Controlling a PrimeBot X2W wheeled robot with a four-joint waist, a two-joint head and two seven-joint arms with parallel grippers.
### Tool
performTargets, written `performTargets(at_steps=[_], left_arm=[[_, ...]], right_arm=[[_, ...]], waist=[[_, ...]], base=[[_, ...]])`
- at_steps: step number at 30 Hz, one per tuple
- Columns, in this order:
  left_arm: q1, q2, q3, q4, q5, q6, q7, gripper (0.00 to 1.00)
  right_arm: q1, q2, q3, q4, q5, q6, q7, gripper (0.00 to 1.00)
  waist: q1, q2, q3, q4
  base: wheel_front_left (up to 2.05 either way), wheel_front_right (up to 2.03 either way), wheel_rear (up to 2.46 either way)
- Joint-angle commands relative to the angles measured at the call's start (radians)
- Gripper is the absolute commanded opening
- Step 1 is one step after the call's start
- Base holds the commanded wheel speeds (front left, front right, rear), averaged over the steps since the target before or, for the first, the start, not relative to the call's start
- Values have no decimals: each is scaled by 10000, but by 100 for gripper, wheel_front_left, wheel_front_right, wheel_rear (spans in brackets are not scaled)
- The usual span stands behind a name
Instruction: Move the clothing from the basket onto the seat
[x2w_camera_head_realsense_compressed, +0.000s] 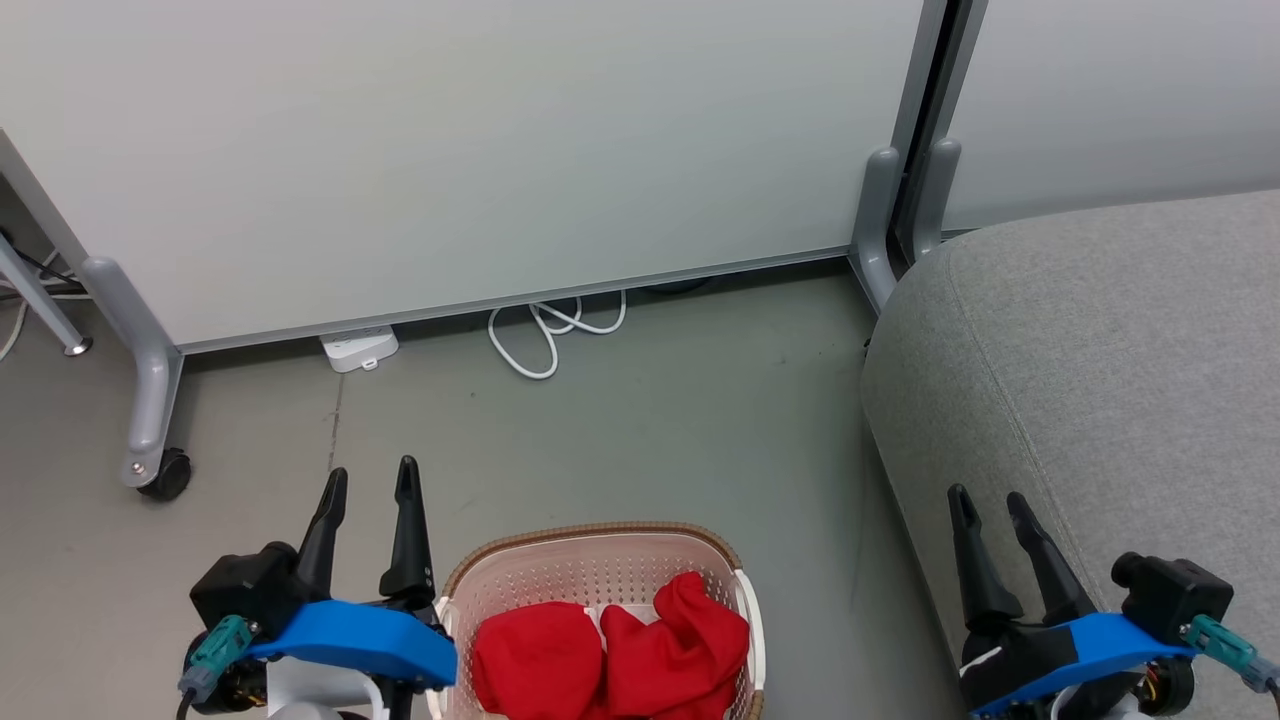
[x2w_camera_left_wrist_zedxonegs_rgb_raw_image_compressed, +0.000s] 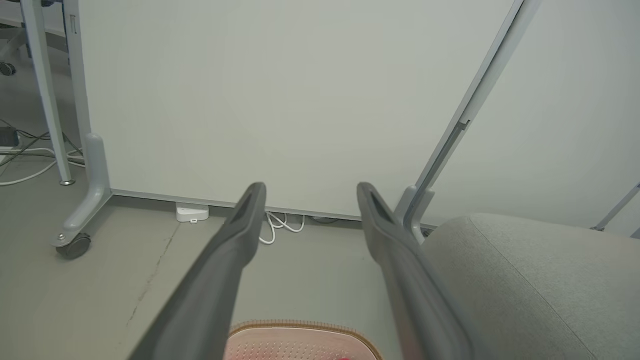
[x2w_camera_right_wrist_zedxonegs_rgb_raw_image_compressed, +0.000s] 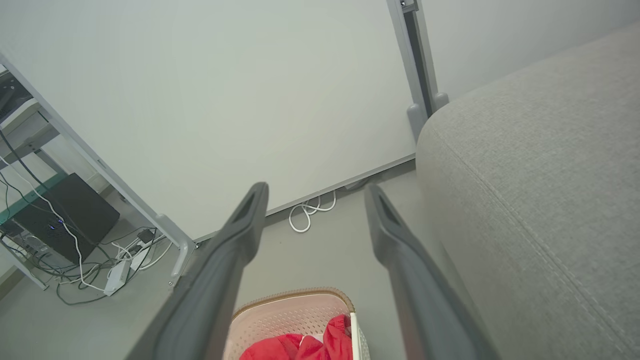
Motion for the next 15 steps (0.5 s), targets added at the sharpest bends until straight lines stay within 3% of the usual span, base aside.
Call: performTargets(at_steps=[1,15], left_arm=[[-188,71,-85,-60,297,27,-112,100],[-196,82,-308,49,1565,50,-427,100]], right_arm=[[-199,-80,36,-18,-297,17,-115,100],[-198,-88,183,93,-1667,20,-434,100]], waist=[[0,-1,0,5],[0,-1,-7,39]], base=[[0,0,0],[0,0,0]])
